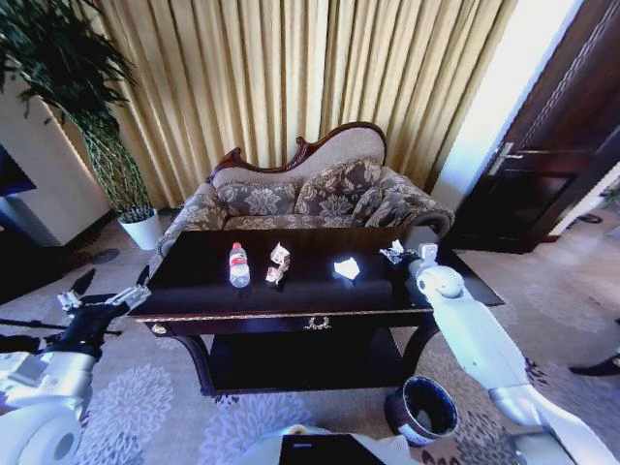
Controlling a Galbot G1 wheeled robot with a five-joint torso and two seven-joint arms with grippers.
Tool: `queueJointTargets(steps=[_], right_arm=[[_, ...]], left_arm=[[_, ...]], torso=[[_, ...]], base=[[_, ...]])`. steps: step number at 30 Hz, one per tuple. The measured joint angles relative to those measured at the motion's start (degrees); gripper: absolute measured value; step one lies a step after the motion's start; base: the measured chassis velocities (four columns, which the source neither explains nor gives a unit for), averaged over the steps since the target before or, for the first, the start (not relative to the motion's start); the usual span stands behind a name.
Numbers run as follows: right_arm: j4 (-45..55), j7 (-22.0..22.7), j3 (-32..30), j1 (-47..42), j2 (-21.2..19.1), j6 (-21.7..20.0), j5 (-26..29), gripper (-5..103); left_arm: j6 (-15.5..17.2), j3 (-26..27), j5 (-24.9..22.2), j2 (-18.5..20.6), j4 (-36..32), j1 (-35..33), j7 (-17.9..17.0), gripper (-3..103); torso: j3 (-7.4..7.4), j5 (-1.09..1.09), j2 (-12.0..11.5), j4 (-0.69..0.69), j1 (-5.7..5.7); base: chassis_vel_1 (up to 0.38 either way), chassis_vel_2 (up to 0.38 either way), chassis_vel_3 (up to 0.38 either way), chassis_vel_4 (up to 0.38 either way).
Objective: Move to the front of the table and place the trash on the table into the trash bin.
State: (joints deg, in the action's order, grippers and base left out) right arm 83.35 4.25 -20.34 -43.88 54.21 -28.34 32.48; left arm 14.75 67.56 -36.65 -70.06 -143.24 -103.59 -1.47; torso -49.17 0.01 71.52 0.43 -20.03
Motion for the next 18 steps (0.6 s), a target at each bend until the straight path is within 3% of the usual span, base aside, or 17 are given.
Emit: queueJointTargets(steps=[8, 15, 18], right_arm=[[1.17, -0.02, -0.99, -0.95, -0.25, 0.24, 0.09, 1], [5.97, -0.01, -2.3, -3.01, -0.35, 3.02, 2.19, 1], [12.64, 0.21, -5.06, -6.75, -0.37, 4.28, 5.41, 1]], left_arm=[[-0.01, -0.03, 0.0, -0.09, 0.0, -0.06, 0.0, 100], [-0.01, -0.01, 0.0, -0.17, 0.0, 0.04, -0.08, 100], [-0.02, -0.05, -0.02, -0.19, 0.0, 0.32, -0.24, 100]], torso=[[0.0, 0.0, 0.0, 0.0, 0.0], [0.0, 0.0, 0.0, -0.01, 0.0], [0.0, 0.0, 0.0, -0.01, 0.0]], base=[[0.0, 0.0, 0.0, 0.0], [0.0, 0.0, 0.0, 0.0], [0.0, 0.0, 0.0, 0.0]])
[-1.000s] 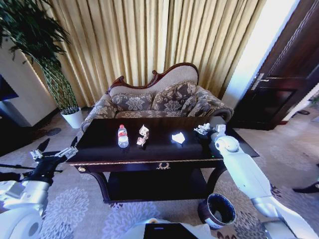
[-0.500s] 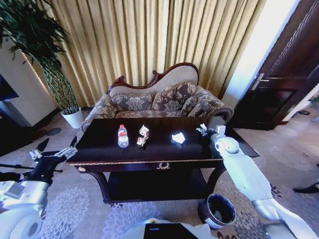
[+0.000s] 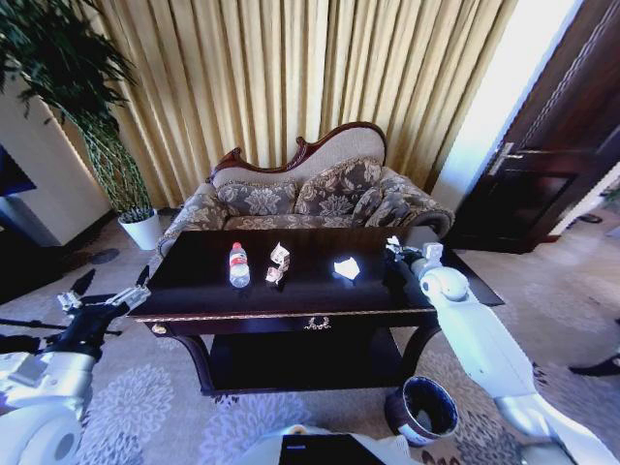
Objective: Move to the front of the table and place the trash on the table into the trash bin.
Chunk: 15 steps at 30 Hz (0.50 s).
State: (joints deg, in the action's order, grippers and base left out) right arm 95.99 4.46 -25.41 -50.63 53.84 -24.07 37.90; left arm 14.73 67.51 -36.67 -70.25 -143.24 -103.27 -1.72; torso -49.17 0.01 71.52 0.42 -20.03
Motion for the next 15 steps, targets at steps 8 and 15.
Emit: queueJointTargets(steps=[8, 15], right_arm=[[16.2, 0.6, -8.47, -12.52, 1.21, 2.29, 2.78, 1], [24.69, 0.97, -14.0, -20.63, 2.46, 2.65, 3.33, 1]], left_arm=[[-0.12, -0.3, -0.09, 0.33, 0.0, 0.76, -0.1, 100], [-0.04, -0.49, -0.26, 0.38, 0.09, 1.05, -0.11, 100]], torso=[[0.01, -0.01, 0.01, 0.02, 0.01], [0.01, 0.0, 0.0, 0.0, 0.0]], base=[[0.0, 0.0, 0.0, 0.0], [0.0, 0.0, 0.0, 0.0]])
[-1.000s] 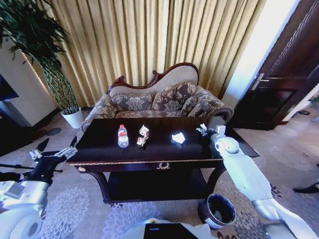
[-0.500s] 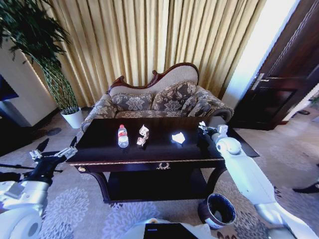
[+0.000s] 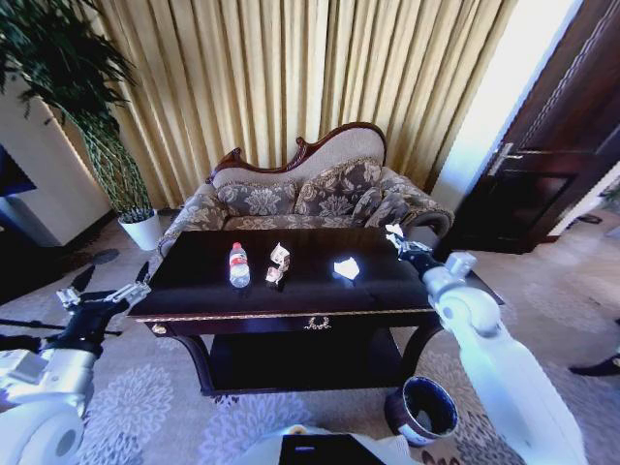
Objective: Move to the front of the table and place the trash on the table into the trash bin.
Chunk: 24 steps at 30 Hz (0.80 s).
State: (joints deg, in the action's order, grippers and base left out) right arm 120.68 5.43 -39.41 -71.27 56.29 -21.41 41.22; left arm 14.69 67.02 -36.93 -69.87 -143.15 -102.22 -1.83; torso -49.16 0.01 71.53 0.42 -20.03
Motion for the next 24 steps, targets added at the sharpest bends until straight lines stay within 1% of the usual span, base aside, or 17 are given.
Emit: queueJointTargets(steps=[5, 6, 7, 10, 15, 24], right_arm=[[5.67, 0.0, -4.02, -8.68, 2.24, 1.82, -1.85, 1], [5.67, 0.0, -4.02, -8.68, 2.24, 1.82, -1.85, 1], [6.62, -0.01, -4.52, -10.24, 2.76, 2.24, -2.49, 1], [9.83, -0.01, -5.97, -15.17, 4.72, 3.19, -4.0, 1], [13.16, -0.03, -7.16, -18.36, 5.78, 3.25, -4.1, 1], [15.96, 0.02, -7.41, -20.15, 6.86, 3.23, -4.25, 1]], left_arm=[[0.16, -0.14, -0.51, 0.24, 0.42, 0.3, -0.04, 100], [0.16, -0.14, -0.51, 0.24, 0.42, 0.3, -0.04, 100], [0.21, -0.33, -0.53, 0.27, 0.55, 0.47, -0.04, 100], [0.33, -0.77, -0.58, 0.36, 1.1, 0.9, -0.04, 100], [0.34, -0.82, -0.62, 0.63, 1.34, 0.76, -0.01, 100], [0.29, -0.44, -0.98, 1.12, 1.22, 0.38, 0.01, 100]], torso=[[0.0, 0.0, 0.0, 0.0, 0.0], [0.0, 0.0, 0.0, 0.0, 0.0], [0.0, 0.0, 0.0, 0.02, 0.0], [0.0, 0.0, 0.0, 0.02, 0.0], [0.0, 0.01, 0.0, 0.01, 0.0], [-0.01, 0.0, 0.0, 0.01, -0.02]], base=[[0.0, 0.0, 0.0, 0.0], [0.0, 0.0, 0.0, 0.0], [0.0, 0.0, 0.0, 0.0], [0.0, 0.0, 0.0, 0.0], [0.0, 0.0, 0.0, 0.0], [0.0, 0.0, 0.0, 0.0]])
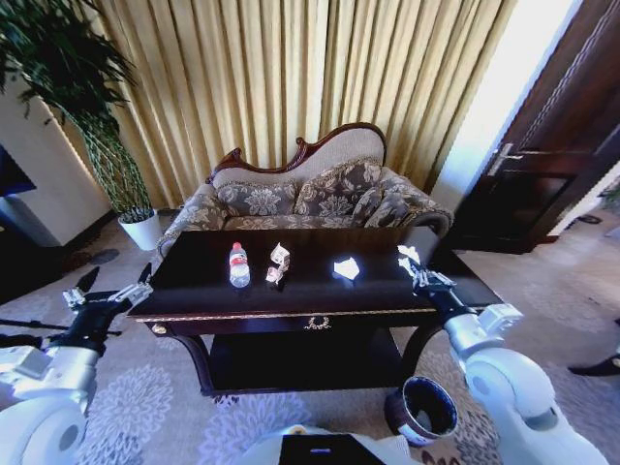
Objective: Move to the front of the table and place the trash on the table into the trash bin.
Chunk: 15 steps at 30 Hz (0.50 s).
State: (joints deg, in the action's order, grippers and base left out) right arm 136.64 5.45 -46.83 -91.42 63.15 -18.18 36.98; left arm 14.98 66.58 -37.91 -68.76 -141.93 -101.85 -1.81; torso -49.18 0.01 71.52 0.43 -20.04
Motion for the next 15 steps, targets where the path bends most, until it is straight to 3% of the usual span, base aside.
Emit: queueJointTargets(steps=[15], right_arm=[[0.88, 0.13, -0.35, -0.86, 0.59, -0.18, -0.59, 1]], left_arm=[[-0.13, 0.03, 0.01, -0.05, -0.96, -0.51, 0.02, 100]], torso=[[0.01, 0.0, 0.01, 0.01, 0.01]], base=[[0.105, -0.103, -0.103, 0.102]])
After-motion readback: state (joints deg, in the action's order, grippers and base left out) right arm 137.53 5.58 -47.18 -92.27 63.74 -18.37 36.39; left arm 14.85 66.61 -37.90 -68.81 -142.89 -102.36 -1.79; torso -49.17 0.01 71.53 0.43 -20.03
